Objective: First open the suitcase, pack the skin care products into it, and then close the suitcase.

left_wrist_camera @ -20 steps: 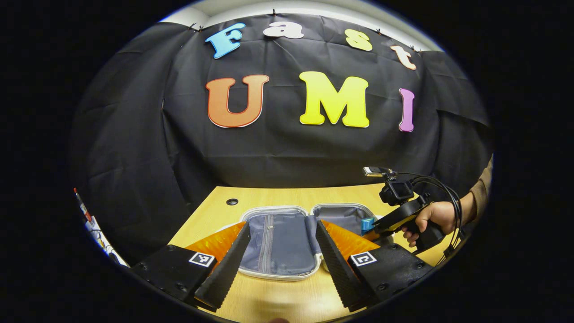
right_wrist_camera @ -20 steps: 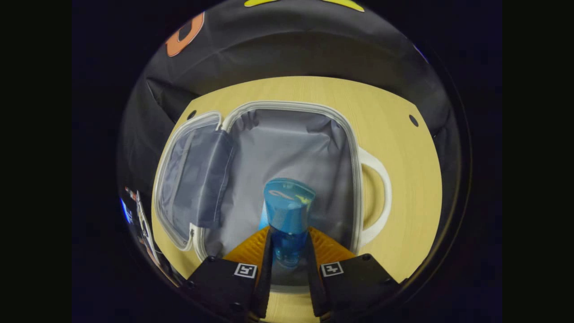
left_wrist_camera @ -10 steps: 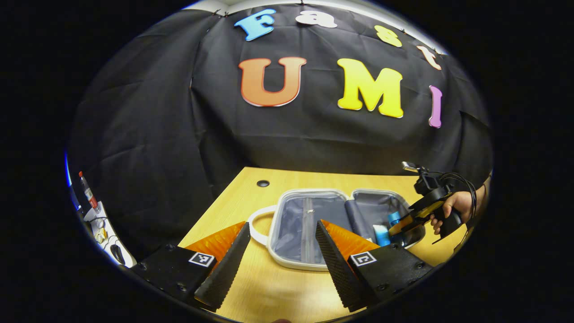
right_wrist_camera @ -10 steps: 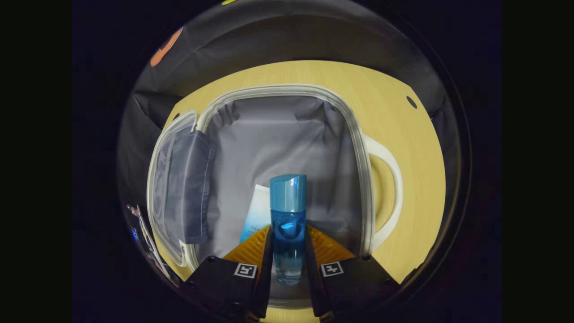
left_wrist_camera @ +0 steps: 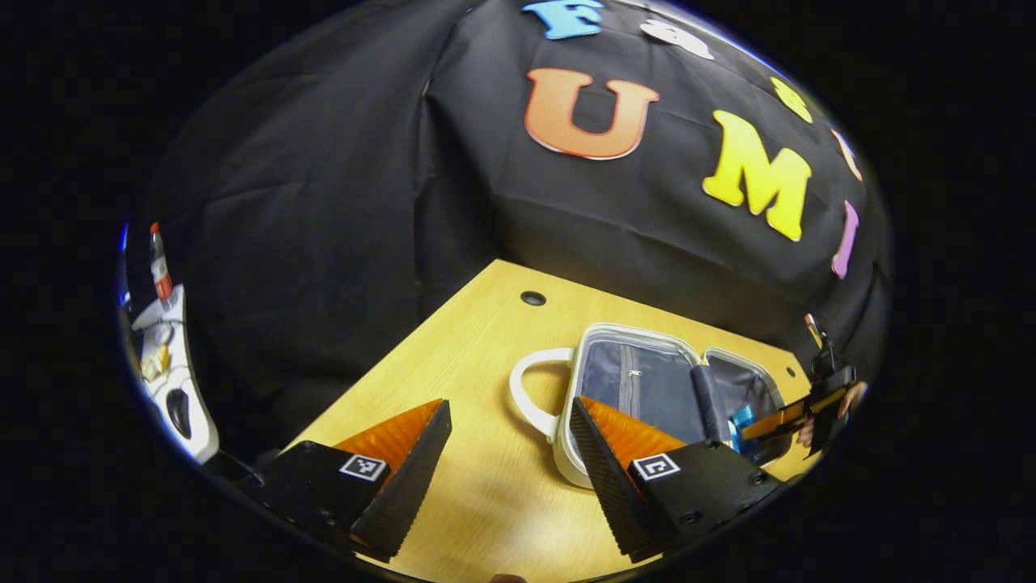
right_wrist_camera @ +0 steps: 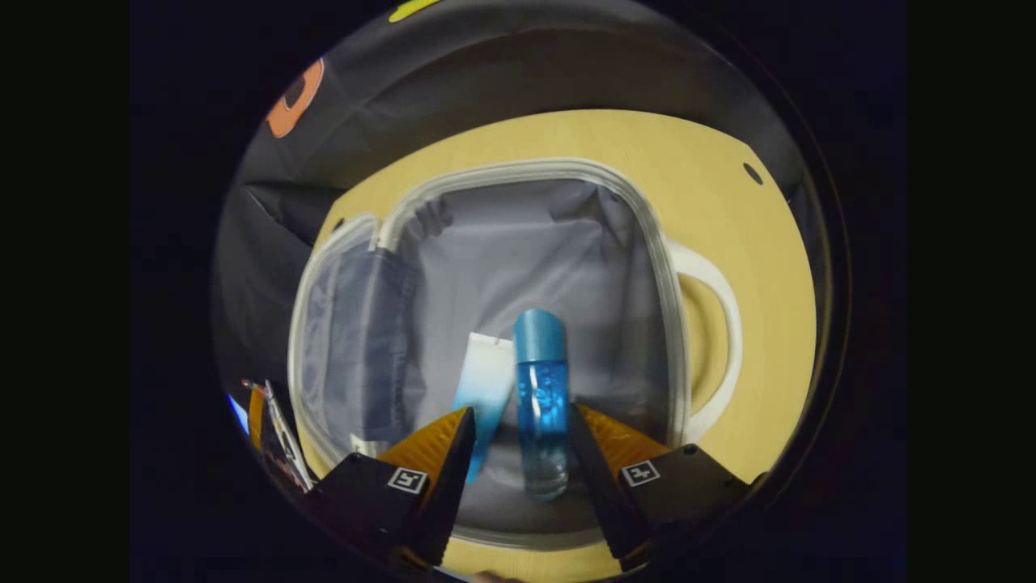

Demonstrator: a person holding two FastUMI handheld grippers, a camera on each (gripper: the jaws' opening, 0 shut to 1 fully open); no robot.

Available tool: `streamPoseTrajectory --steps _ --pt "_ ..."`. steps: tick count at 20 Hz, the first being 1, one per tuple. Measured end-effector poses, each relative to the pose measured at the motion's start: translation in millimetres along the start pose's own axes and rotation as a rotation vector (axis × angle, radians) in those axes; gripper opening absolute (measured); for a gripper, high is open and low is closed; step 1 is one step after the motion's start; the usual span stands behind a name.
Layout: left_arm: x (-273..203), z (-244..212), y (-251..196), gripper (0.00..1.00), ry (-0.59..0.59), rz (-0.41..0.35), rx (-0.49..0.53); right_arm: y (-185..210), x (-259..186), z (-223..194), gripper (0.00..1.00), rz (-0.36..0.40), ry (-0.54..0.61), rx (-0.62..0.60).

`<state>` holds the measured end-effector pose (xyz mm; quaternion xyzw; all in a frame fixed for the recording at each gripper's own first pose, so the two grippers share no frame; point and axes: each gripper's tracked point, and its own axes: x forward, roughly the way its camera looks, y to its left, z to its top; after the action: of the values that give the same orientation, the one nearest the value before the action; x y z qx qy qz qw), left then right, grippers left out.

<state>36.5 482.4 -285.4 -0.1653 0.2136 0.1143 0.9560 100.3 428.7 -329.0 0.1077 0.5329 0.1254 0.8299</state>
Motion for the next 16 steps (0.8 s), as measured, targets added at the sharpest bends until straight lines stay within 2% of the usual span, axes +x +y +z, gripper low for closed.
streamPoseTrajectory --steps 1,2,4,6,8,11,12,13,14,15,16 --pt "11 -2 2 0.97 0.020 -0.009 -0.061 3 -7 0 0.67 0.016 -0.013 -0.039" --pt "18 -6 0 0.97 0.041 -0.029 -0.131 5 -16 0 0.74 0.024 -0.036 -0.075" --pt "33 -11 -2 0.97 0.073 -0.073 -0.272 13 -41 5 0.76 0.063 -0.102 -0.140" --pt "50 -21 -5 0.97 0.108 -0.104 -0.401 29 -76 11 0.76 0.157 -0.193 -0.176" --pt "62 -33 -7 0.97 0.157 -0.139 -0.501 21 -118 13 0.78 0.177 -0.282 -0.213" --pt "73 -46 -7 0.96 0.223 -0.189 -0.647 -9 -195 30 0.73 0.111 -0.486 -0.255" --pt "78 -52 -3 0.94 0.237 -0.172 -0.681 -23 -226 38 0.78 0.057 -0.564 -0.267" --pt "82 -58 1 0.86 0.246 -0.158 -0.710 -36 -256 41 0.72 0.010 -0.636 -0.270" --pt "85 -60 -2 0.82 0.233 -0.171 -0.746 -49 -292 47 0.72 -0.041 -0.716 -0.261" --pt "84 -58 -2 0.81 0.227 -0.181 -0.773 -61 -330 52 0.78 -0.093 -0.804 -0.243" --pt "89 -55 -7 0.67 0.224 -0.197 -0.791 -71 -363 55 0.80 -0.141 -0.889 -0.231"
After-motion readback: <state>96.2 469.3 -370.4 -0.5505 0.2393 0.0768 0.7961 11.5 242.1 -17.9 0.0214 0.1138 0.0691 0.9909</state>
